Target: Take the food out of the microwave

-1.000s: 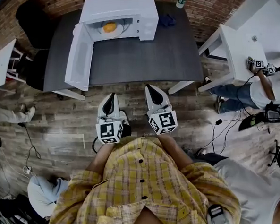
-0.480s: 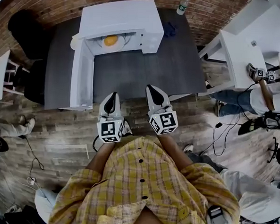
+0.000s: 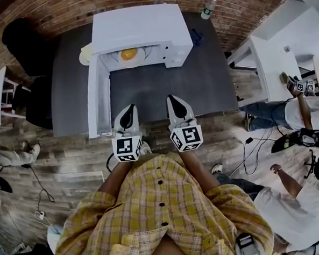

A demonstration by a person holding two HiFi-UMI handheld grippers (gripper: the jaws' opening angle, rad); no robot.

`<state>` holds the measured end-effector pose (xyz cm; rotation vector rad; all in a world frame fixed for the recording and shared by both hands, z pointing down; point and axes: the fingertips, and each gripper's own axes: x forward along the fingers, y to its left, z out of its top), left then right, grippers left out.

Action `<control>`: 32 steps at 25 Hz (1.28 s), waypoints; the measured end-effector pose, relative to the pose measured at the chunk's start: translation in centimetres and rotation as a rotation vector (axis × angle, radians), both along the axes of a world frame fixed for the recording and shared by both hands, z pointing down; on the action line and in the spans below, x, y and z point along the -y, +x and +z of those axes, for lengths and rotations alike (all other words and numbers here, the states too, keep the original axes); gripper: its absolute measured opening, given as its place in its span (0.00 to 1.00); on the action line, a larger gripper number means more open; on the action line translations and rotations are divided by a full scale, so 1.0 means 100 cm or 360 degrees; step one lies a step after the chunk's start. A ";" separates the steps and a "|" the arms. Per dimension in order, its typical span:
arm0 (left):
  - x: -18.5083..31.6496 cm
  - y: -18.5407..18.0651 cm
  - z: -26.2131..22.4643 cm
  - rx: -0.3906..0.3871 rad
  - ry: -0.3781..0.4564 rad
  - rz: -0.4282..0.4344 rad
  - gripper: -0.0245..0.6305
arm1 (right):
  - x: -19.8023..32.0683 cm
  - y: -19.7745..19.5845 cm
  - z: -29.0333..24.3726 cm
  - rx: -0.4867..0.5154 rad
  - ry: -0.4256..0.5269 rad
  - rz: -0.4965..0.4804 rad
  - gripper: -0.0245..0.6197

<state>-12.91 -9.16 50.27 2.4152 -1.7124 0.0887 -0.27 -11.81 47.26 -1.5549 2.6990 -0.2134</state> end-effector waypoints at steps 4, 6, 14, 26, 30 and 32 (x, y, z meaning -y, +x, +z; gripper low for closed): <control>0.009 -0.005 0.002 -0.0014 -0.0008 0.0019 0.03 | 0.008 -0.008 -0.001 -0.0018 0.0003 0.0012 0.03; 0.012 -0.005 0.004 -0.0019 -0.0014 0.0028 0.04 | 0.011 -0.010 0.001 -0.0022 -0.0002 0.0016 0.03; 0.025 -0.001 0.006 -0.0064 -0.0043 0.0019 0.03 | 0.023 -0.005 -0.001 -0.0018 -0.0014 0.0004 0.03; 0.069 0.012 0.023 -0.0248 -0.0159 -0.0064 0.04 | 0.050 0.000 0.011 -0.0007 -0.0049 -0.0119 0.03; 0.086 0.013 0.041 -0.0327 -0.0252 -0.0094 0.04 | 0.057 0.000 0.018 0.0002 -0.0069 -0.0150 0.03; 0.093 0.012 0.051 -0.0378 -0.0295 -0.0112 0.04 | 0.059 0.000 0.021 0.0005 -0.0078 -0.0165 0.03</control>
